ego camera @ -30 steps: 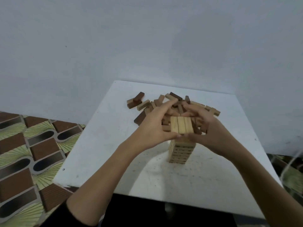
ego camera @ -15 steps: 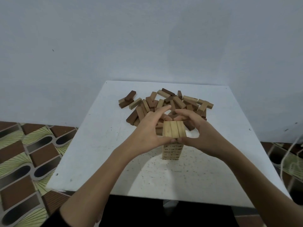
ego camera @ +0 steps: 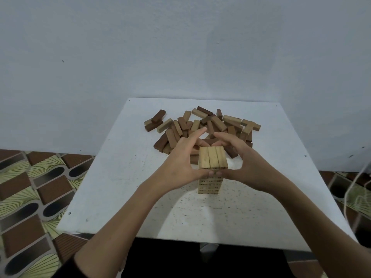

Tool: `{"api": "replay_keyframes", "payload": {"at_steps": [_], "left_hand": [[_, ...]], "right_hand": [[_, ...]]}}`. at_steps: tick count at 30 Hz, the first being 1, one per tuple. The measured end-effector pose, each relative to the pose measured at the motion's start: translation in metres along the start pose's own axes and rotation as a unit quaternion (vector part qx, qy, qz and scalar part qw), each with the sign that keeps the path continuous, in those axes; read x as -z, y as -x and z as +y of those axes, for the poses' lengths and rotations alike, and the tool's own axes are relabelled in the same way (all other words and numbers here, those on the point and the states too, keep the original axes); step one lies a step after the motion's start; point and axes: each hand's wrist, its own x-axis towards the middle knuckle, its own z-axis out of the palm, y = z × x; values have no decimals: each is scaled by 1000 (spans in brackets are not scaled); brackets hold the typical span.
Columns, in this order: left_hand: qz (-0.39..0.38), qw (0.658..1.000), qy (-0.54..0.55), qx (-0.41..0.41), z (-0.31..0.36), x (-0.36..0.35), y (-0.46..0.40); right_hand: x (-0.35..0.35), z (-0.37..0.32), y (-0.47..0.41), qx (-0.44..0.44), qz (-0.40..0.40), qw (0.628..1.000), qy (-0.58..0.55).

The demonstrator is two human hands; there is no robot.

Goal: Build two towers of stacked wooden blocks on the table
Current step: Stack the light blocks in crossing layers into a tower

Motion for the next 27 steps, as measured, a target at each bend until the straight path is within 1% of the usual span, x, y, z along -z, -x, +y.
{"api": "replay_keyframes", "payload": {"at_steps": [9, 19, 27], "left_hand": [[3, 1000, 5, -7, -3, -2, 0], [-5, 998, 61, 4, -9, -4, 0], [-10, 999, 46, -2, -7, -2, 5]], "right_hand": [[-2, -3, 2, 1, 12, 1000, -12], [-2, -2, -2, -11, -12, 999, -41], [1, 2, 0, -23, -26, 997, -69]]}}
